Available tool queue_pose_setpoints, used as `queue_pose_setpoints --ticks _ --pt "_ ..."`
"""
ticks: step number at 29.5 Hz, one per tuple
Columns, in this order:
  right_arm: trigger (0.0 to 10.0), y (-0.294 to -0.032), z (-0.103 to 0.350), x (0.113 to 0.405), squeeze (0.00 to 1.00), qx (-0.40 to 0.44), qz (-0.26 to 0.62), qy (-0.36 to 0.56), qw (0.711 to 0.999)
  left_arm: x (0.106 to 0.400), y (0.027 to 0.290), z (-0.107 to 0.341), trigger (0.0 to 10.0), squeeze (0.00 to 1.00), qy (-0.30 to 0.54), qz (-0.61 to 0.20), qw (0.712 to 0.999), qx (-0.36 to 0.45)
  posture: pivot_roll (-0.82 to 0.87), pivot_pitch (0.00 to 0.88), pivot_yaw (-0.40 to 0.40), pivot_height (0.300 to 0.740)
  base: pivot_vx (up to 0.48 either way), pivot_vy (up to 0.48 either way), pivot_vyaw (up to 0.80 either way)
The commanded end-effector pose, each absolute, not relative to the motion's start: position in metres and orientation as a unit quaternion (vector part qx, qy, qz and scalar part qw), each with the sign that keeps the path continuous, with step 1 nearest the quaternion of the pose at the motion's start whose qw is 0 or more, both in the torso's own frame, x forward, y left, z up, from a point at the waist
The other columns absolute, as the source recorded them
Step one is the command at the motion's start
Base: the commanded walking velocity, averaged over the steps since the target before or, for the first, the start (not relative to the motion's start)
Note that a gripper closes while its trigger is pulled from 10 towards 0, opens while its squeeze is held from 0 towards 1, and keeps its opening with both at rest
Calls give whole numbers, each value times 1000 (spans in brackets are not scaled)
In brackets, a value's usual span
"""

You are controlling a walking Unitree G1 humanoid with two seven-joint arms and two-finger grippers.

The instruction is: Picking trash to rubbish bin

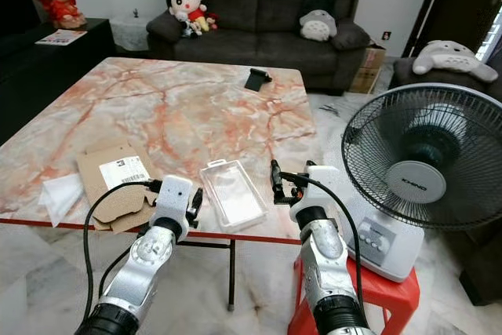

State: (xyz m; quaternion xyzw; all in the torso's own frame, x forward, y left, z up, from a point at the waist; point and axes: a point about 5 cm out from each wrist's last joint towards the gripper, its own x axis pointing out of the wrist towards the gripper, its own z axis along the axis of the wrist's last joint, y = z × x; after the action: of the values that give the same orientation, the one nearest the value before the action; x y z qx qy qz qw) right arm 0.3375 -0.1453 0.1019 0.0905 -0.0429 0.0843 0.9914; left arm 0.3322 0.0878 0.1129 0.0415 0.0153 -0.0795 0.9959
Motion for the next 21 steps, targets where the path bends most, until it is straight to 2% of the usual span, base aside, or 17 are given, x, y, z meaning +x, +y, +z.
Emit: queue_pose_setpoints --ticks 1,9,10,12,21 --pt "10000 -147 102 338 0 93 83 -40 991 337 85 116 10000 1000 27 -78 996 16 -77 25 -61 740 0 0 0" --pt "10000 -146 101 337 0 93 85 -37 991 347 69 111 10000 1000 79 -89 991 -56 -78 30 -62 740 0 0 0" --pt "10000 -146 101 338 0 93 85 -37 991 349 62 105 10000 0 109 -107 986 -61 -78 30 -62 740 0 0 0" --pt "10000 -146 101 338 0 94 84 -37 991 349 54 104 10000 0 120 -134 982 -58 -78 30 -62 740 0 0 0" --pt "10000 -147 101 336 0 94 85 -37 991 354 47 108 10000 0 131 -128 982 -51 -84 37 -60 740 0 0 0"
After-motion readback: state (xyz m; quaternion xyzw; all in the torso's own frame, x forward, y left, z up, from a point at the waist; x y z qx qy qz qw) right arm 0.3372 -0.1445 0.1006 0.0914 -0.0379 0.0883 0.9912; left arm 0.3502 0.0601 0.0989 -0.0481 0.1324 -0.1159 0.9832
